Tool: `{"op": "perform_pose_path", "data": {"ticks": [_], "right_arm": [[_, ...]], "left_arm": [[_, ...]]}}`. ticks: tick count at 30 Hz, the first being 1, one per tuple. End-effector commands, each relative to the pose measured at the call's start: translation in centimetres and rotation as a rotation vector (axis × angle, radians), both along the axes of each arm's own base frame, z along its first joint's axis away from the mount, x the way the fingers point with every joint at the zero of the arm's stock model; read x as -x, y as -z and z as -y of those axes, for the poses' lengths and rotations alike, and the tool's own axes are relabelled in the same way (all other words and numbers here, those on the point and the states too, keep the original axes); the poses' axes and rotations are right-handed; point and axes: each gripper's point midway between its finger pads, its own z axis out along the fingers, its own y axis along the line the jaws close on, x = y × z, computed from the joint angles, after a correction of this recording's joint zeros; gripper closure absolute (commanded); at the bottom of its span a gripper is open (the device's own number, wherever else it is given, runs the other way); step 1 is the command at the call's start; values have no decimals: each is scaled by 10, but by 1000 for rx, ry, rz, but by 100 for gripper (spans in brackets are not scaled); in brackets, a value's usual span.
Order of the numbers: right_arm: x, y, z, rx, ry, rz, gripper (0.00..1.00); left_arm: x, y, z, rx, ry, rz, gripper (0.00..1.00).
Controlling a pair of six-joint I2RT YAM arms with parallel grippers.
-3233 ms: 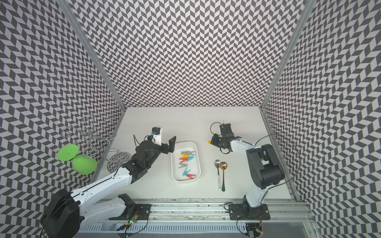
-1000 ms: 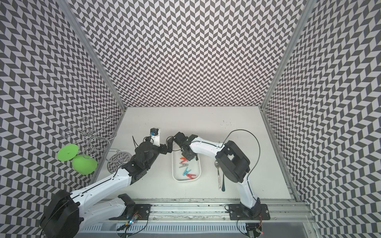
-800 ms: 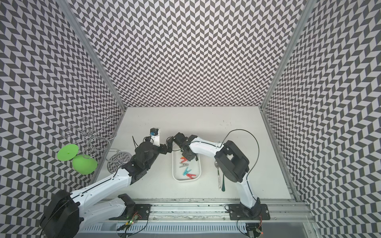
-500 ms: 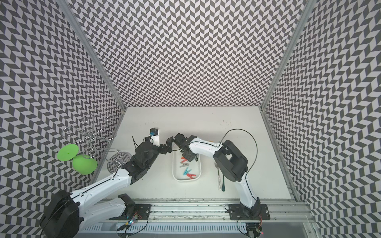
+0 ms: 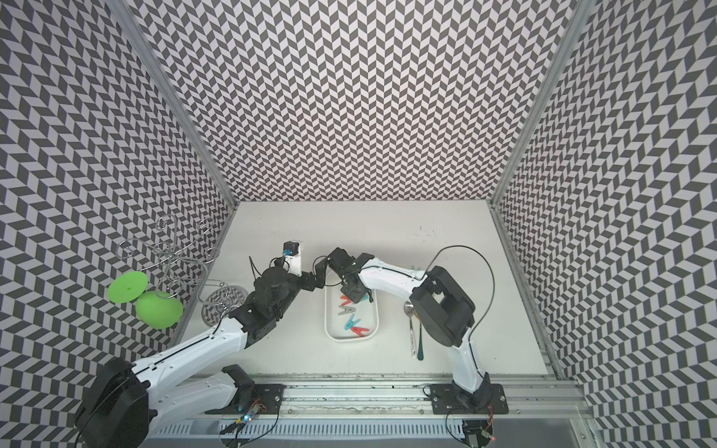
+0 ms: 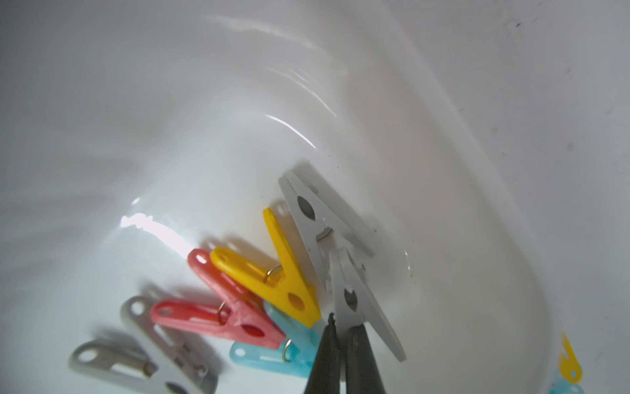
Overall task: Take the clothespins out of the storage box
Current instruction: Pick up the clothespin from the storage box, then place the clothespin at the center of the board.
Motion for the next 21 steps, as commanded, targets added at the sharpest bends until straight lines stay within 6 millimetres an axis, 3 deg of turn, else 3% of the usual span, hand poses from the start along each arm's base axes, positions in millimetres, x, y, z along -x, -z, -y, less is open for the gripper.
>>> {"op": "perform_pose_path", "data": {"ticks": [1,5,9,14,21], "right_arm": [[-9,-46,-8,-116,29,109,97],[-24,-74,8,-166,119,201,97],[-39,-81,34,-188,223,232,96],[-51,-71,62,-234,349,195,96],[-58,-37,94,-383,518,39,95]], "left_arm": [[3,-10,5,32,28,24,1],[3,-10,5,33,29,25,0],[3,-10,6,33,29,25,0],[3,-11,6,34,30,25,0],[4,-11,5,35,29,26,0]]}}
